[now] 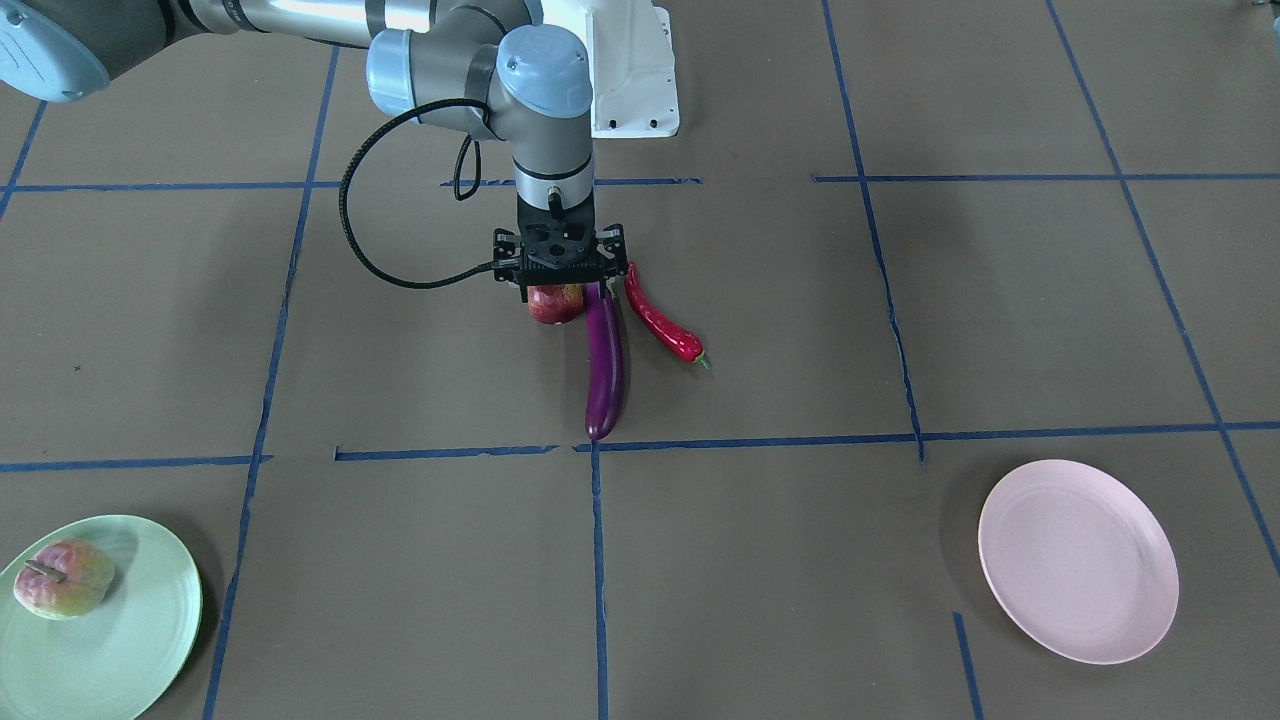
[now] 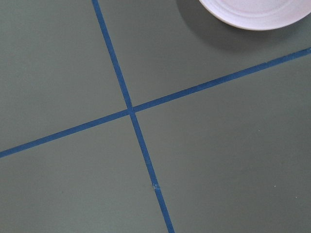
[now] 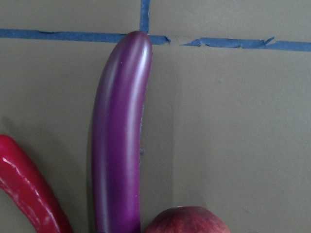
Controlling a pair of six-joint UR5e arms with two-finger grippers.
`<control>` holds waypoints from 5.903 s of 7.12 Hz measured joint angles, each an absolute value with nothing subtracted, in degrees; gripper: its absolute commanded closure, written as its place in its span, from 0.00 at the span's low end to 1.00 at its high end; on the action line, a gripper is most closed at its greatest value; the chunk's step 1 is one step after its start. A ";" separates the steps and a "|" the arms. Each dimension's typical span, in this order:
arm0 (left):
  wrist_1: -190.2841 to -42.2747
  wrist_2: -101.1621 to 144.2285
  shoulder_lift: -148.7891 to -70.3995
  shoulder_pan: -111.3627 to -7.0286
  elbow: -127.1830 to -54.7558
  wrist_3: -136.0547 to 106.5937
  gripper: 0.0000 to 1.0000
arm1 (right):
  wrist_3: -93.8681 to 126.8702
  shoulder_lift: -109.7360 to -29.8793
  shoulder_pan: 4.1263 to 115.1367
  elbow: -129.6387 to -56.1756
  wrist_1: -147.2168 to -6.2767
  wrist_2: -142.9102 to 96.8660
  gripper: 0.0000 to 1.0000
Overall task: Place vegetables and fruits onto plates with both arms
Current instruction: 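Grasp the apple with the right gripper and place it on the green plate, then move the left gripper down over the purple eggplant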
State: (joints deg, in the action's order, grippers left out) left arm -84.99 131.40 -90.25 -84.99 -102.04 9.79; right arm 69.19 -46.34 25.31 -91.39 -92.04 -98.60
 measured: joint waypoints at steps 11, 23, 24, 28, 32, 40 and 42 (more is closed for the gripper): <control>-84.99 131.40 -90.00 -84.99 -101.91 9.78 0.00 | 43.12 -46.64 47.05 -84.94 -93.12 -111.02 0.91; -87.46 131.53 -93.42 -84.49 -102.30 6.47 0.00 | 19.02 -51.00 69.10 -60.88 -75.56 -124.52 0.00; -87.65 131.64 -94.74 -83.87 -102.47 1.83 0.00 | 15.68 -54.61 71.88 -65.99 -78.92 -127.10 0.00; -87.17 131.44 -101.39 -68.79 -105.43 -13.03 0.00 | 3.59 -74.99 83.29 -92.24 -98.53 -131.74 0.00; -86.77 130.30 -114.97 -52.35 -104.03 -34.48 0.00 | 2.39 -94.95 85.65 -105.59 -96.85 -131.75 0.00; -97.71 108.85 -141.99 -31.74 -74.55 -66.73 0.28 | 2.72 -96.68 85.69 -105.97 -95.45 -131.84 0.00; -97.96 108.70 -142.65 -30.73 -73.89 -67.58 0.46 | 2.71 -96.68 85.69 -105.87 -95.45 -131.84 0.00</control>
State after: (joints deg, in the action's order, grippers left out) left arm -97.96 108.70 -142.65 -30.73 -73.89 -67.58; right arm 2.71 -96.68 85.69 -105.87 -95.45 -131.84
